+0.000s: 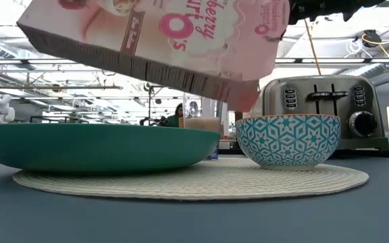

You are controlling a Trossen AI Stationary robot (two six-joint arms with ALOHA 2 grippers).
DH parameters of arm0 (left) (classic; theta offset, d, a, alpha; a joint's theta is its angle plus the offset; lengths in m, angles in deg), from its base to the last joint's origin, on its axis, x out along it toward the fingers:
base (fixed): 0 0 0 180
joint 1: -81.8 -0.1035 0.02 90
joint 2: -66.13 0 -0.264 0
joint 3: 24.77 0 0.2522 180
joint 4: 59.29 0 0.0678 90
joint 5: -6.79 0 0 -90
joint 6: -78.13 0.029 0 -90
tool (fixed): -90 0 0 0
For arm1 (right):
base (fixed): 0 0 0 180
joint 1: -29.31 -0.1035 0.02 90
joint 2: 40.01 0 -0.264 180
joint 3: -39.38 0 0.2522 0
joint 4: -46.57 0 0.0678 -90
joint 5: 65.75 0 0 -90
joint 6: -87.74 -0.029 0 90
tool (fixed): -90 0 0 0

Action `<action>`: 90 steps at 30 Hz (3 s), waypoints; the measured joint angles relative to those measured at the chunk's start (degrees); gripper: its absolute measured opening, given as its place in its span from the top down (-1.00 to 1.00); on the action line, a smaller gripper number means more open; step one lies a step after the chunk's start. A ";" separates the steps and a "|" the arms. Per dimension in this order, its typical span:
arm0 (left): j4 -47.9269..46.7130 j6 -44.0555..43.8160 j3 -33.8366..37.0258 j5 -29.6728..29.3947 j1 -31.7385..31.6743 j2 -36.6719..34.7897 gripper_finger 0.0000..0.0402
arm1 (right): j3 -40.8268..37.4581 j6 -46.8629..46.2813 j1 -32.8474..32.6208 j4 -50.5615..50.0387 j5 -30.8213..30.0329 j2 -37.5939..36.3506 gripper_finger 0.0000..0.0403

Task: Arrange a breakfast setting
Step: Pour the cereals from the cereal box into the orange bowl

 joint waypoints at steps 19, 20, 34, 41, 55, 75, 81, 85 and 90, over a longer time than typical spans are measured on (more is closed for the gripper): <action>2.83 -0.20 0.07 -0.82 1.19 0.03 -0.17 | 0.00 0.00 -0.01 0.01 0.02 0.00 -0.61; 3.59 -0.01 0.04 -0.79 1.16 -0.08 -0.17 | 0.02 -0.02 0.01 0.03 0.02 0.00 -0.61; 2.82 -1.44 0.04 0.55 1.18 0.27 -0.17 | 0.01 0.05 -0.01 0.03 0.02 0.00 -0.61; 2.77 -1.45 0.04 0.63 1.16 0.25 -0.17 | 0.00 -0.02 -0.01 0.03 0.02 0.00 -0.61; 0.74 -1.46 0.04 0.50 1.12 1.54 -0.17 | 0.02 -0.01 -0.01 0.03 0.02 0.00 -0.61; 0.72 -1.01 -0.13 0.43 1.14 3.11 -0.17 | 0.00 0.38 0.01 0.03 0.02 -0.02 -0.61; -0.16 0.08 -4.62 -0.01 1.14 2.91 -0.17 | 0.00 0.39 -0.01 0.03 0.02 -0.01 -0.61; -0.01 0.54 -6.71 -1.27 1.16 2.78 -0.17 | 0.02 0.39 0.01 0.03 0.02 0.00 -0.61; -2.05 -0.31 -6.69 -1.22 1.14 3.86 -0.17 | 0.00 0.39 0.00 0.03 0.02 -0.01 -0.61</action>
